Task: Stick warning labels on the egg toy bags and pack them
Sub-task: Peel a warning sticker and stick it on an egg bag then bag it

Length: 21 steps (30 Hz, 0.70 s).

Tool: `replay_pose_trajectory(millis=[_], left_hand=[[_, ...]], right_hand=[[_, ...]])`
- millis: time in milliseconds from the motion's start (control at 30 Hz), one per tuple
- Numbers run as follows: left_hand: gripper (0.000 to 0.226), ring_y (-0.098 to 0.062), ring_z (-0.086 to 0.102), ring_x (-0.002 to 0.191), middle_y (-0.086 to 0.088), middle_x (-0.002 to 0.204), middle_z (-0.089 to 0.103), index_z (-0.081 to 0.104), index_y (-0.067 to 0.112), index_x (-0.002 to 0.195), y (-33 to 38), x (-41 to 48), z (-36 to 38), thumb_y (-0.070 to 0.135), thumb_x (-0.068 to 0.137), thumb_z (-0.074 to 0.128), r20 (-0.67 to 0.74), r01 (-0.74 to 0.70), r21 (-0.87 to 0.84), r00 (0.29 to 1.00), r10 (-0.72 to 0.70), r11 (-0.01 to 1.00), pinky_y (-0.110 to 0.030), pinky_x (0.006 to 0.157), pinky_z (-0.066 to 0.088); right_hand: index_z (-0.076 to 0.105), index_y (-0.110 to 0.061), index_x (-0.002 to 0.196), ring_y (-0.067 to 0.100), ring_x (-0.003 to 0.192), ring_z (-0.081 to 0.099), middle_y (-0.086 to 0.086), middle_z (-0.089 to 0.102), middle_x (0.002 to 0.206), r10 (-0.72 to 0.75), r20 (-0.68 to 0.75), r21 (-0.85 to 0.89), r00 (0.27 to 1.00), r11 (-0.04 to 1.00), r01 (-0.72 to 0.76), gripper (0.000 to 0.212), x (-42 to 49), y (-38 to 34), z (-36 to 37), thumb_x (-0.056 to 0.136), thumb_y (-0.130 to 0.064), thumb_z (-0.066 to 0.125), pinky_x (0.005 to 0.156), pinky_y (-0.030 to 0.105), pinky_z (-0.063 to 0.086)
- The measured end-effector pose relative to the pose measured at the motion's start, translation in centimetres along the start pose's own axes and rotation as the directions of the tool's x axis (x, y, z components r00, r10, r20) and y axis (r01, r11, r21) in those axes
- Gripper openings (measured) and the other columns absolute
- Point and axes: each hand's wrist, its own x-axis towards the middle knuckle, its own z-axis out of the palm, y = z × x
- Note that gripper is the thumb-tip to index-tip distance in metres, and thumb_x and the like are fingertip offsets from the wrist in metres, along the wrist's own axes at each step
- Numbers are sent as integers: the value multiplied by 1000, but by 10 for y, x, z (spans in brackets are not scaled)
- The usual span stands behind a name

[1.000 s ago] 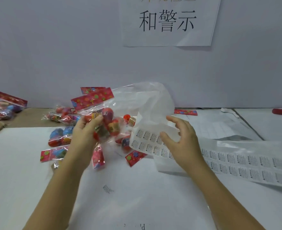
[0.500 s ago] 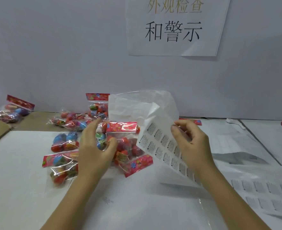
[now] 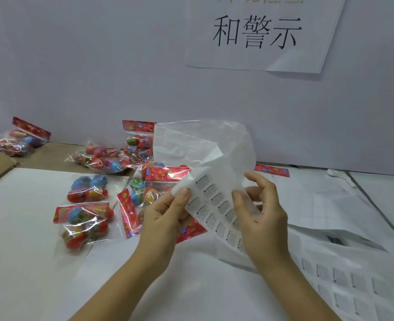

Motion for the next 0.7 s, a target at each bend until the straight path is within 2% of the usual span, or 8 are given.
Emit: replay_pose_trajectory(millis=[67, 133, 233, 300, 433, 500, 567, 700], left_hand=[[28, -23, 72, 99, -7, 102, 76, 81, 25, 87, 0, 0, -1, 40, 67, 69, -20, 0, -6, 1000, 0, 1000, -28, 73, 59], [26, -23, 72, 99, -5, 102, 76, 80, 27, 88, -1, 0, 0, 42, 70, 69, -37, -2, 7, 999, 2, 1000, -29, 74, 59], [19, -23, 72, 95, -5, 100, 75, 79, 27, 96, -3, -1, 0, 40, 85, 69, 13, 3, 29, 1000, -4, 1000, -32, 74, 59], [20, -20, 72, 89, -4, 94, 75, 79, 25, 95, -3, -2, 0, 32, 84, 63, 54, 24, 26, 998, -26, 999, -33, 73, 58], [19, -24, 71, 85, -6, 89, 74, 79, 22, 88, 1, -2, -1, 38, 84, 70, 96, 75, 15, 992, -76, 997, -40, 73, 60], [25, -24, 71, 83, -6, 88, 75, 80, 22, 86, 1, -3, -1, 37, 73, 66, 104, 87, 14, 991, -88, 996, -41, 72, 61], [17, -22, 70, 78, -5, 85, 75, 80, 21, 82, 0, -2, 1, 32, 75, 69, 113, 113, 3, 987, -113, 994, -37, 69, 60], [13, -22, 69, 79, -10, 90, 74, 79, 13, 88, -4, -4, 6, 21, 80, 75, 125, 169, -70, 979, -160, 983, -35, 73, 57]], right_hand=[[44, -35, 124, 5, 108, 50, -9, 49, 114, -154, -68, -35, 986, 988, 152, 46, -1, -3, 0, 86, -45, 67, 93, 20, 46], [47, -19, 122, 14, 115, 43, 0, 42, 120, -430, -132, -111, 893, 902, 418, 49, 0, -4, -2, 83, -35, 71, 102, 20, 36], [54, -17, 119, 19, 111, 47, 4, 47, 119, -661, 22, -156, 750, 739, 656, 33, 8, -8, -3, 90, -30, 65, 102, 24, 39], [60, -22, 120, 20, 112, 49, 1, 51, 124, -638, 133, -158, 759, 742, 651, 28, 15, -12, -1, 93, -30, 60, 100, 28, 40], [67, -21, 116, 13, 113, 49, -6, 57, 121, -448, 224, -137, 866, 865, 483, 30, 22, -13, -3, 91, -32, 56, 94, 40, 44], [70, -23, 113, 5, 109, 47, -11, 55, 114, -391, 246, -138, 887, 891, 432, 29, 24, -12, -4, 91, -35, 55, 90, 38, 45], [70, -25, 110, 2, 105, 45, -11, 56, 109, -348, 265, -158, 899, 904, 396, 28, 23, -9, -4, 89, -38, 57, 89, 35, 44], [68, -30, 113, 8, 106, 49, -11, 52, 109, -239, 317, -114, 918, 951, 287, 28, 17, -7, -3, 87, -39, 61, 89, 38, 50]])
